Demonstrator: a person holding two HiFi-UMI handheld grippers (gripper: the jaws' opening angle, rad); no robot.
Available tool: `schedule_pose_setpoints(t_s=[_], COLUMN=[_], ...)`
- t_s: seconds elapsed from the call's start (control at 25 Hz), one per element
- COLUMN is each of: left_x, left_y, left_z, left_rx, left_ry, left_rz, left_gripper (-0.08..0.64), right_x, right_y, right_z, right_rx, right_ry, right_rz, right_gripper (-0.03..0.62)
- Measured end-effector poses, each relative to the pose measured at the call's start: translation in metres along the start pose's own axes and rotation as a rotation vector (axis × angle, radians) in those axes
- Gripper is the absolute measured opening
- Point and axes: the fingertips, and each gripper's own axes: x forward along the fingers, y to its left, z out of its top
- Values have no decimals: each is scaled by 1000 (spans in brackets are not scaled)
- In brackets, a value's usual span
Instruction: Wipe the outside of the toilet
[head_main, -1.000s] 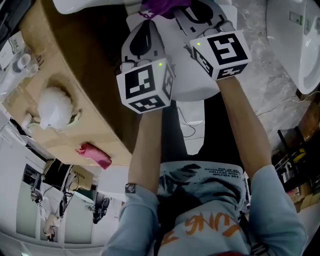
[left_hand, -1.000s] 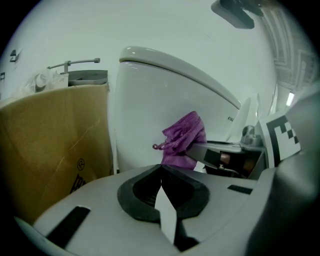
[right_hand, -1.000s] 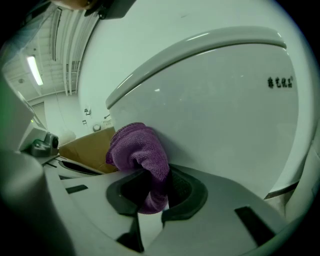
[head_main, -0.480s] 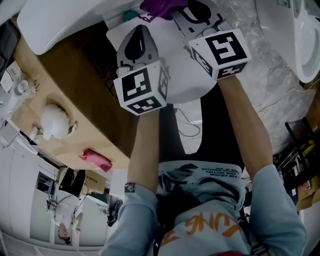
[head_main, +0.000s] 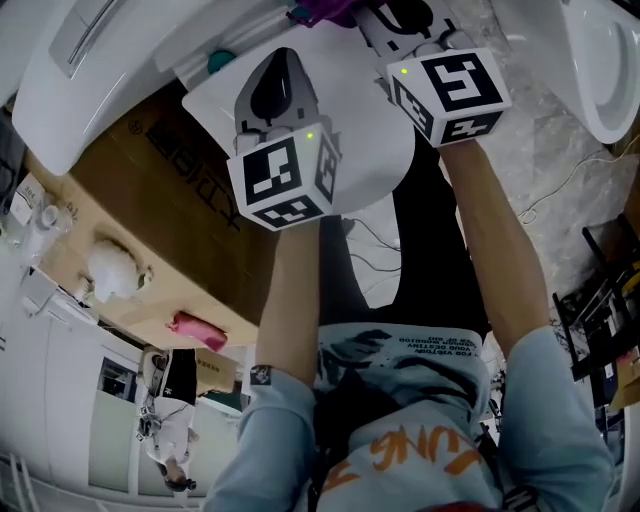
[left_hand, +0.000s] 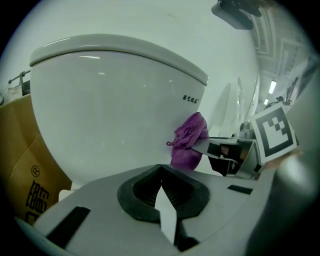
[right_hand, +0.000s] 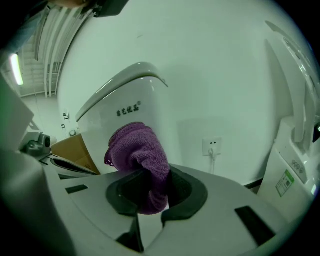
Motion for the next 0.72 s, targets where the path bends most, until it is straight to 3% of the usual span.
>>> schedule_pose_setpoints(t_s=[0.4,0.6,0.72], left_x=[25,20,11], left_y=[-32,-22,-7], left_z=[6,-3,-12], left_rx=[-17,-129,-135], left_ry=[12,9,17], left_rz=[-4,41,40], left_gripper=[25,25,25], right_x=[-9,-19,-22], right_y=[-51,-41,-16], right_z=[-9,-22,-31], right_rx=[-5,-17,-24], right_ry=[28,57,69], right_rz=[-26,-7,13], right_gripper=[80,80,80])
